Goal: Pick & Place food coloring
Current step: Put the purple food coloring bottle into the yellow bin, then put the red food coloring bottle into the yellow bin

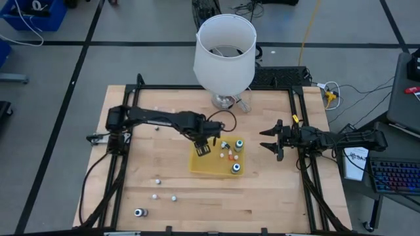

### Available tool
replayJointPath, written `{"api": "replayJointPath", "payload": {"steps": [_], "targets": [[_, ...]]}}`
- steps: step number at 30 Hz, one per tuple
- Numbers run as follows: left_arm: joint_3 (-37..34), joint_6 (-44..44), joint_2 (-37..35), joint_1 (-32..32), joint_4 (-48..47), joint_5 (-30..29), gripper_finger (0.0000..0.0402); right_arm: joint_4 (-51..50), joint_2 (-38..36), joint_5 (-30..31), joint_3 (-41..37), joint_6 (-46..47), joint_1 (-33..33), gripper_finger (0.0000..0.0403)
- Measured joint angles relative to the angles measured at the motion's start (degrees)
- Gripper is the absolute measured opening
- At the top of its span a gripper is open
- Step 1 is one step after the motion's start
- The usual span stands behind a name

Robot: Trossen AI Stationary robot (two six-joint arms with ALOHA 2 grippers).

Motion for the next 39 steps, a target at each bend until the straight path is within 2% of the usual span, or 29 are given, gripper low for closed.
{"api": "replayJointPath", "payload": {"steps": [8, 15, 20, 24, 28, 31, 39], "targets": [[0.0, -0.2, 5.5, -0.4, 0.0, -0.1, 0.0177, 0.0, 0.0, 0.0, 0.0, 0.0, 0.0, 0.0238], [0.2, -0.4, 6.5, -0.4, 0.3, -0.2, 0.0153, 0.0, 0.0, 0.0, 0.0, 0.0, 0.0, 0.0238], [-0.1, -0.7, 4.3, -0.4, 0.0, 0.2, 0.0184, 0.0, 0.0, 0.0, 0.0, 0.0, 0.0, 0.0237], [-0.1, -0.8, 0.0, -0.4, -0.8, 0.0, 0.0223, 0.0, 0.0, 0.0, 0.0, 0.0, 0.0, 0.0238], [-0.1, -1.8, -3.7, -0.4, -0.4, -0.1, 0.0245, 0.0, 0.0, 0.0, 0.0, 0.0, 0.0, 0.0238], [-0.1, -1.7, -6.4, -0.4, -1.6, -0.9, 0.0253, 0.0, 0.0, 0.0, 0.0, 0.0, 0.0, 0.0238], [-0.1, -3.8, -9.8, -0.3, -6.4, -8.8, 0.0244, 0.0, 0.0, 0.0, 0.0, 0.0, 0.0, 0.0238]]}}
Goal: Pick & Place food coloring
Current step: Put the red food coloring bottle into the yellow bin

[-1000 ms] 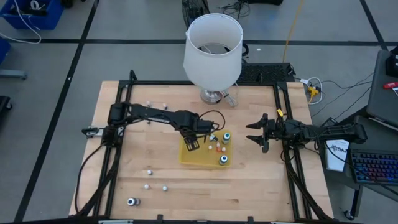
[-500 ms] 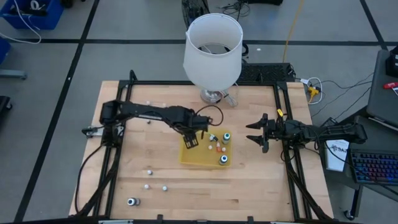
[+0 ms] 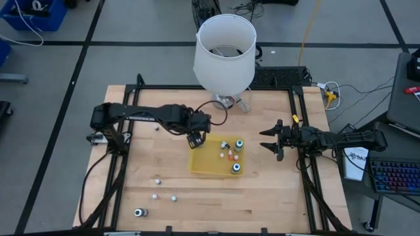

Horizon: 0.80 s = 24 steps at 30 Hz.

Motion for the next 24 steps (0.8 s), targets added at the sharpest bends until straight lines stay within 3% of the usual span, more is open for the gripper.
{"api": "replayJointPath", "payload": {"steps": [4, 10, 13, 19, 24], "targets": [[0.0, -2.1, -0.2, 1.7, -7.4, -3.9, 0.0239, 0.0, 0.0, 0.0, 0.0, 0.0, 0.0, 0.0238], [-0.6, -7.9, -0.3, 9.9, -15.3, -11.1, 0.0252, 0.0, 0.0, 0.0, 0.0, 0.0, 0.0, 0.0238], [-3.1, -6.2, -1.5, 15.7, -11.7, -8.6, 0.0261, 0.0, 0.0, 0.0, 0.0, 0.0, 0.0, 0.0238], [-12.3, 1.4, -3.8, 25.9, 1.1, 5.3, 0.027, 0.0, 0.0, 0.0, 0.0, 0.0, 0.0, 0.0238], [-17.0, 1.5, -3.8, 30.2, 5.7, 6.8, 0.0263, 0.0, 0.0, 0.0, 0.0, 0.0, 0.0, 0.0237]]}}
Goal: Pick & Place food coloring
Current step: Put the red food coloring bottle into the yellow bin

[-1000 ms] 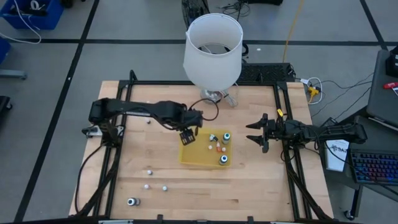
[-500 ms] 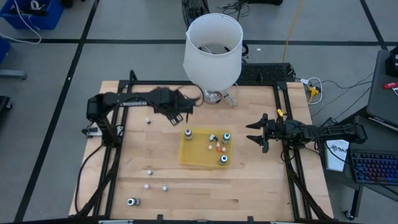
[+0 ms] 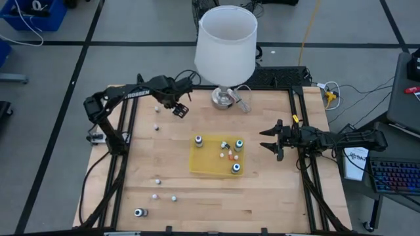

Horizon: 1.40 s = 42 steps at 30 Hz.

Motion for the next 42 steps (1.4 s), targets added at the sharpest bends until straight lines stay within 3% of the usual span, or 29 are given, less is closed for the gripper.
{"api": "replayJointPath", "payload": {"steps": [10, 42], "targets": [[-5.0, 0.1, 0.0, 0.6, 2.6, 0.4, 0.0267, 0.0, 0.0, 0.0, 0.0, 0.0, 0.0, 0.0238], [-17.4, 2.7, 0.0, 0.7, 23.9, -0.5, 0.0247, 0.0, 0.0, 0.0, 0.0, 0.0, 0.0, 0.0238]]}}
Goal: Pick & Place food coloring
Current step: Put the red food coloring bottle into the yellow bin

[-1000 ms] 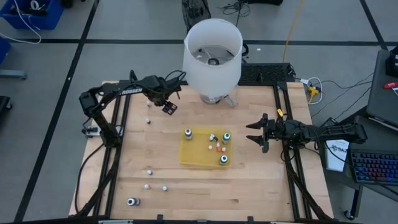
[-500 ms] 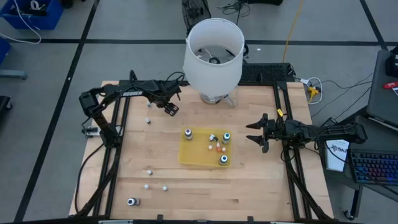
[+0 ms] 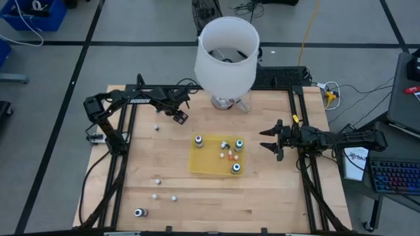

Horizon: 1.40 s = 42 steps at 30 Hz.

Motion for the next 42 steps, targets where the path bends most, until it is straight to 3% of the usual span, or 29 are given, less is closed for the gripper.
{"api": "replayJointPath", "payload": {"steps": [13, 33, 42], "targets": [[0.0, 0.2, 0.0, 0.0, 0.6, -1.6, 0.0242, 0.0, 0.0, 0.0, 0.0, 0.0, 0.0, 0.0238], [0.0, -1.4, 0.0, 0.0, 1.1, -2.1, 0.0112, 0.0, 0.0, 0.0, 0.0, 0.0, 0.0, 0.0237], [0.0, -2.5, 0.0, 0.0, 2.5, -1.0, 0.01, 0.0, 0.0, 0.0, 0.0, 0.0, 0.0, 0.0238]]}}
